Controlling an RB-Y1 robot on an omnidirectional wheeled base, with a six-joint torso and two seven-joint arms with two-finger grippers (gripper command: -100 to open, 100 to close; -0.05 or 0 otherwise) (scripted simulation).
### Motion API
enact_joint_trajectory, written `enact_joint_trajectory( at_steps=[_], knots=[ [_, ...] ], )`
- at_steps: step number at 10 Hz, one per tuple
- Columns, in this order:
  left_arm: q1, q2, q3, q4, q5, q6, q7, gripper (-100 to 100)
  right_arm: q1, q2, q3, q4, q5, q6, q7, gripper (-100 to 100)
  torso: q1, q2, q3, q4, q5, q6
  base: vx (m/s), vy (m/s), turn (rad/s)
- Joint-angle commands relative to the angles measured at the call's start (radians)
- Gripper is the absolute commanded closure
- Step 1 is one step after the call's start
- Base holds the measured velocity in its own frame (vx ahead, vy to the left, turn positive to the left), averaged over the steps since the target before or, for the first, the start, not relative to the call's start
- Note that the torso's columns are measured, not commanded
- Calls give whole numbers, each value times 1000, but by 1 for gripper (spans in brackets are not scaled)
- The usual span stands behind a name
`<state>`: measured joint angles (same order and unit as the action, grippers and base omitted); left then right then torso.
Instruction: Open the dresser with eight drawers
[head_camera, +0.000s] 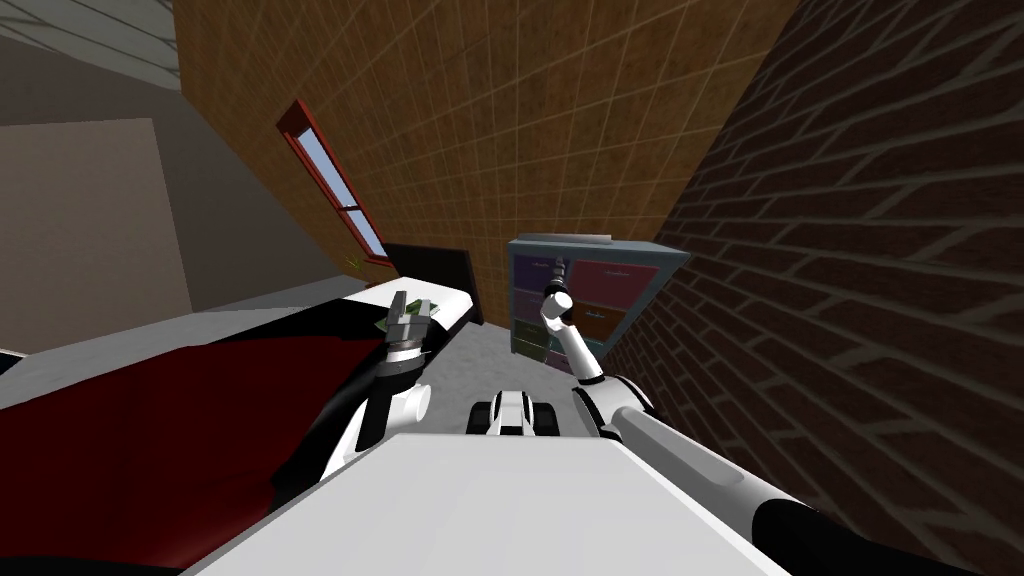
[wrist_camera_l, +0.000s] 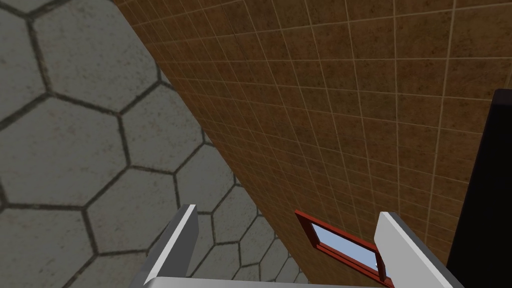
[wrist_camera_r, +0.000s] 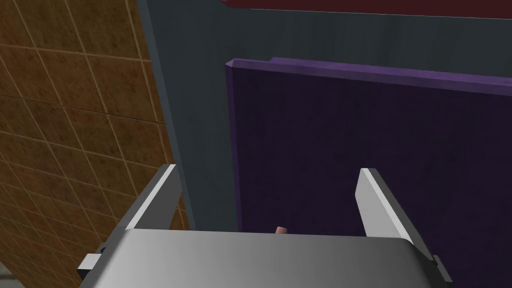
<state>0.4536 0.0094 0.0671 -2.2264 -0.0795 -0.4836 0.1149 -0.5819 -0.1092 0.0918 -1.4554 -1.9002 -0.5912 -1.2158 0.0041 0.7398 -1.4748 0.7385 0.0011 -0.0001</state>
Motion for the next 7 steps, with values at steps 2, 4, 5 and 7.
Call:
enact_joint_trajectory(
  at_steps=[2,4,5,7],
  knots=[
    [0,0,0,0,0,0,0,0,-1,95,5,-1,-10,2,-5,-100,2,0,0,0,1,0,12,-24,8],
    [0,0,0,0,0,0,0,0,-2,136,5,-1,-13,3,-6,-100,-3,-1,-1,0,-1,0,2,-3,5],
    [0,0,0,0,0,0,0,0,-8,119,0,2,-22,6,0,-100,-4,-2,-1,-1,-1,0,0,0,0],
    [0,0,0,0,0,0,0,0,-26,121,-2,8,-36,-2,13,-100,-6,-5,-3,-1,-2,0,42,-30,24]
  ],
)
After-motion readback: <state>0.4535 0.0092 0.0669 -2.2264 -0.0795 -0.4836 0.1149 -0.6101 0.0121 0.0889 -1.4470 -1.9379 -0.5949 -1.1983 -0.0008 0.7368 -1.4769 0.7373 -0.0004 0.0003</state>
